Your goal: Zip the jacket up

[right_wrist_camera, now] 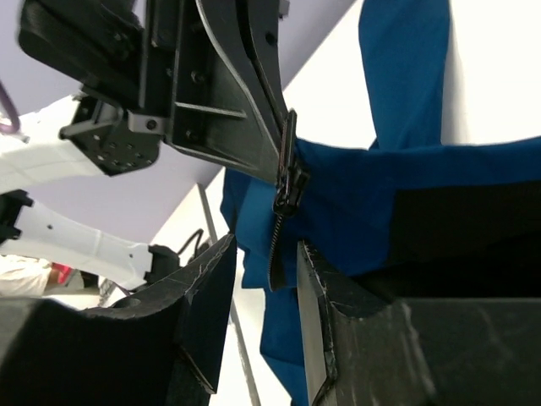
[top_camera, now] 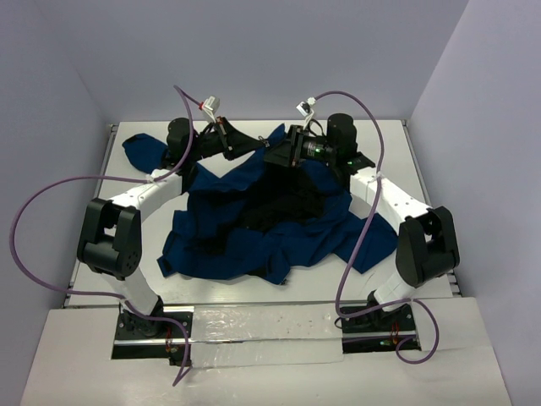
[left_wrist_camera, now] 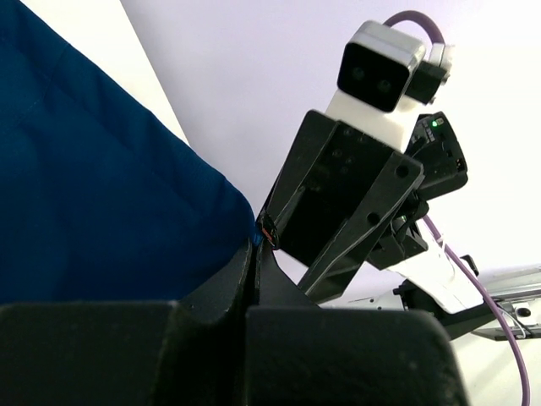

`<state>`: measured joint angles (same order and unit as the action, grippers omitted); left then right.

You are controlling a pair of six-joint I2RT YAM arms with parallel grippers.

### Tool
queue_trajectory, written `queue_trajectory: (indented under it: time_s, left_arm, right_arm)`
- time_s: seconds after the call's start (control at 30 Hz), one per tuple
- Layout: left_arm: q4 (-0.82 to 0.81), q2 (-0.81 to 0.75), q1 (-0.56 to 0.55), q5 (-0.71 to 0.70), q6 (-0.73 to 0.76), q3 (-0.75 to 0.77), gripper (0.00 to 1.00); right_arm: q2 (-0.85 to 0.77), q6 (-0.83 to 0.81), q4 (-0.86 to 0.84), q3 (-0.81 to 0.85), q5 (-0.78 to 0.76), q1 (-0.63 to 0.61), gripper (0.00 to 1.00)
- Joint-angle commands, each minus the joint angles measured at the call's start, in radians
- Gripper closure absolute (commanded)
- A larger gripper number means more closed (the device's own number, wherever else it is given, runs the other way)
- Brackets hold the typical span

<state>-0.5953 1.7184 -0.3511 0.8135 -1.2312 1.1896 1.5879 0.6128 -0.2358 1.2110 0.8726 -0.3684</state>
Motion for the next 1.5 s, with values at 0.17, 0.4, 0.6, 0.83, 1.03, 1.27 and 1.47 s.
queue_trajectory:
  time_s: [0.17, 0.4, 0.6, 0.83, 1.03, 1.27, 1.47]
  left_arm:
    - [-0.059, -0.047, 0.008, 0.004, -0.03, 0.002, 1.0]
    - [-0.083, -0.049, 0.012, 0.01, -0.044, -0.013, 1.0]
    - [-0.148, -0.057, 0.025, 0.02, -0.077, -0.038, 1.0]
    - [-0.215, -0.031, 0.026, 0.061, -0.115, -0.038, 0.64]
    - [-0.227, -0.008, 0.026, 0.078, -0.122, -0.028, 0.47]
    - [-0.244, 0.018, 0.02, 0.094, -0.124, -0.023, 0.3]
    - [-0.196, 0.037, 0.002, 0.098, -0.082, 0.002, 0.29]
  right_arm:
    - [0.016, -0.036, -0.001, 0.073, -0.047, -0.038, 0.58]
    - [0.032, -0.001, -0.046, 0.074, -0.055, -0.04, 0.77]
    - [0.015, 0.001, -0.06, 0.049, -0.061, -0.038, 1.0]
    - [0.015, 0.007, -0.076, 0.039, -0.023, -0.038, 1.0]
    - [0.018, 0.016, -0.083, 0.058, 0.007, -0.04, 1.0]
    - [0.024, 0.038, -0.102, 0.075, 0.043, -0.04, 1.0]
    - [0.027, 0.043, -0.1, 0.088, 0.051, -0.042, 1.0]
